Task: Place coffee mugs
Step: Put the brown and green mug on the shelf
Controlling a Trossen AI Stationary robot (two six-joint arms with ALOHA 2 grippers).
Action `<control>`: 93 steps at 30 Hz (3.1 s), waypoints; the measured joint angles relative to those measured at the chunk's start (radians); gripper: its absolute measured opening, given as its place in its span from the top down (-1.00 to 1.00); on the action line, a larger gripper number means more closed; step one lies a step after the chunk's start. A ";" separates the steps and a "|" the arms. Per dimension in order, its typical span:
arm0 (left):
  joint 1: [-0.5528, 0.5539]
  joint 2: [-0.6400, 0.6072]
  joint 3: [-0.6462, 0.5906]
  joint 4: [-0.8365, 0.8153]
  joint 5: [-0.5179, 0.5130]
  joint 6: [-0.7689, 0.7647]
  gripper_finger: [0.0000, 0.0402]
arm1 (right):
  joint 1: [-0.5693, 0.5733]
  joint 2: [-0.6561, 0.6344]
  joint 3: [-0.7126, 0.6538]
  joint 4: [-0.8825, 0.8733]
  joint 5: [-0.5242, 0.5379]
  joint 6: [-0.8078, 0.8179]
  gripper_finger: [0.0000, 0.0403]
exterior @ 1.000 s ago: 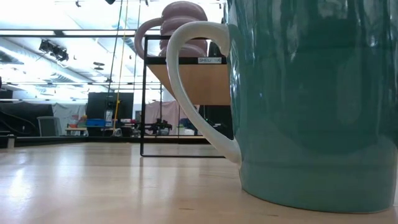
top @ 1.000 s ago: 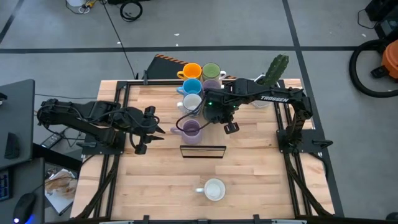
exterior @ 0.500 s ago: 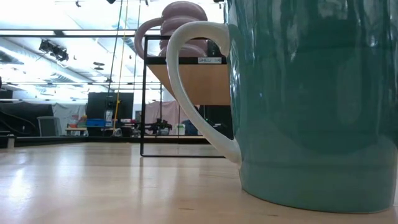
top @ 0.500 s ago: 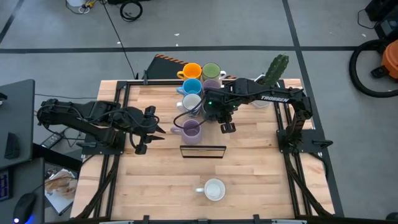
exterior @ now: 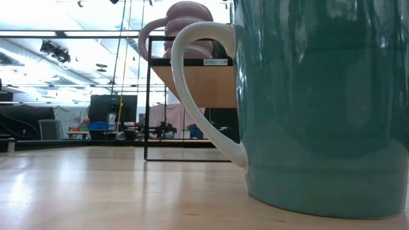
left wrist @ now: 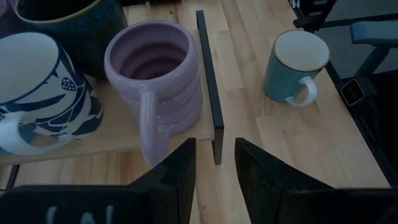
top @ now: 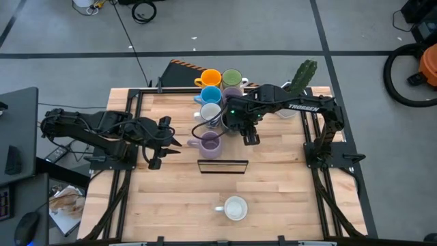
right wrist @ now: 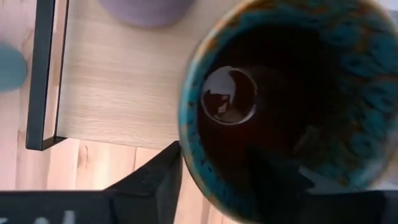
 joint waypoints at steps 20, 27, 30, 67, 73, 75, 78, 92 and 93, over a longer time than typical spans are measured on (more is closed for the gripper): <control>0.000 0.000 0.000 0.006 0.000 -0.001 0.42 | -0.005 -0.038 0.119 -0.063 0.089 -0.006 -0.13; 0.000 0.000 0.000 0.006 0.000 -0.001 0.42 | -0.045 -0.061 0.148 -0.117 0.127 -0.177 -0.11; 0.000 0.000 0.000 0.006 0.000 -0.005 0.42 | -0.095 -0.068 0.147 -0.117 0.096 -0.252 -0.08; 0.000 0.000 0.000 -0.001 0.001 -0.025 0.42 | -0.220 -0.070 -0.047 -0.072 -0.083 -0.410 0.17; 0.000 0.000 0.000 -0.001 0.001 -0.026 0.42 | -0.170 -0.070 -0.047 -0.090 -0.084 -0.277 0.17; 0.000 0.000 0.000 -0.001 0.001 -0.026 0.42 | -0.152 -0.070 -0.047 -0.095 -0.085 -0.215 0.17; 0.000 0.000 0.000 -0.001 0.001 -0.026 0.42 | -0.130 -0.069 -0.047 -0.094 -0.089 -0.096 0.17; 0.000 0.000 0.000 0.000 0.001 -0.026 0.42 | -0.086 -0.069 -0.047 -0.076 -0.075 0.266 0.17; 0.000 0.000 0.000 0.000 0.001 -0.026 0.42 | -0.086 -0.069 -0.047 -0.072 -0.067 0.287 0.17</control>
